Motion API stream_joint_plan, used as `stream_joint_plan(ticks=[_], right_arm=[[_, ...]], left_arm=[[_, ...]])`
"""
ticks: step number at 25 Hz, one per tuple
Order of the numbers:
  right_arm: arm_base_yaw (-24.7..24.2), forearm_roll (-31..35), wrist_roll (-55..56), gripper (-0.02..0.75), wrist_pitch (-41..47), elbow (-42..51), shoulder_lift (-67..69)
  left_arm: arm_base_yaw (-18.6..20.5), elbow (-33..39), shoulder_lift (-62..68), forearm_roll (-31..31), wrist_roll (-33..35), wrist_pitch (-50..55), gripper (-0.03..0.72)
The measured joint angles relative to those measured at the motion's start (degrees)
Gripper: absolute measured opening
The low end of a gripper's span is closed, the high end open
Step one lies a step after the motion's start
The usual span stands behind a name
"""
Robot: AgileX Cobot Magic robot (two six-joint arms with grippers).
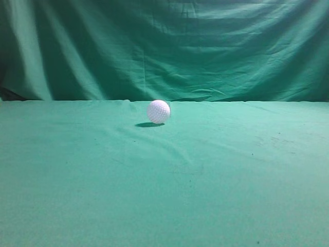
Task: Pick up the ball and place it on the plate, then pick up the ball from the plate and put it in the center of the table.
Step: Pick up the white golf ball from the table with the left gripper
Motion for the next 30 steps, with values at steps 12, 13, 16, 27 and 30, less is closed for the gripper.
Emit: stream_joint_plan(ticks=[12, 13, 16, 27, 30], right_arm=[[0.0, 0.0, 0.0, 0.067, 0.0, 0.0, 0.0], [0.0, 0.0, 0.0, 0.067, 0.0, 0.0, 0.0], [0.0, 0.0, 0.0, 0.067, 0.0, 0.0, 0.0], [0.0, 0.0, 0.0, 0.067, 0.0, 0.0, 0.0], [0.0, 0.0, 0.0, 0.067, 0.0, 0.0, 0.0]], left_arm=[[0.0, 0.0, 0.0, 0.0, 0.0, 0.0, 0.000], [0.0, 0.0, 0.0, 0.0, 0.0, 0.0, 0.000], [0.0, 0.0, 0.0, 0.0, 0.0, 0.0, 0.000], [0.0, 0.2, 0.0, -0.6, -0.1, -2.0, 0.000], [0.0, 0.2, 0.0, -7.6, -0.1, -11.5, 0.000]])
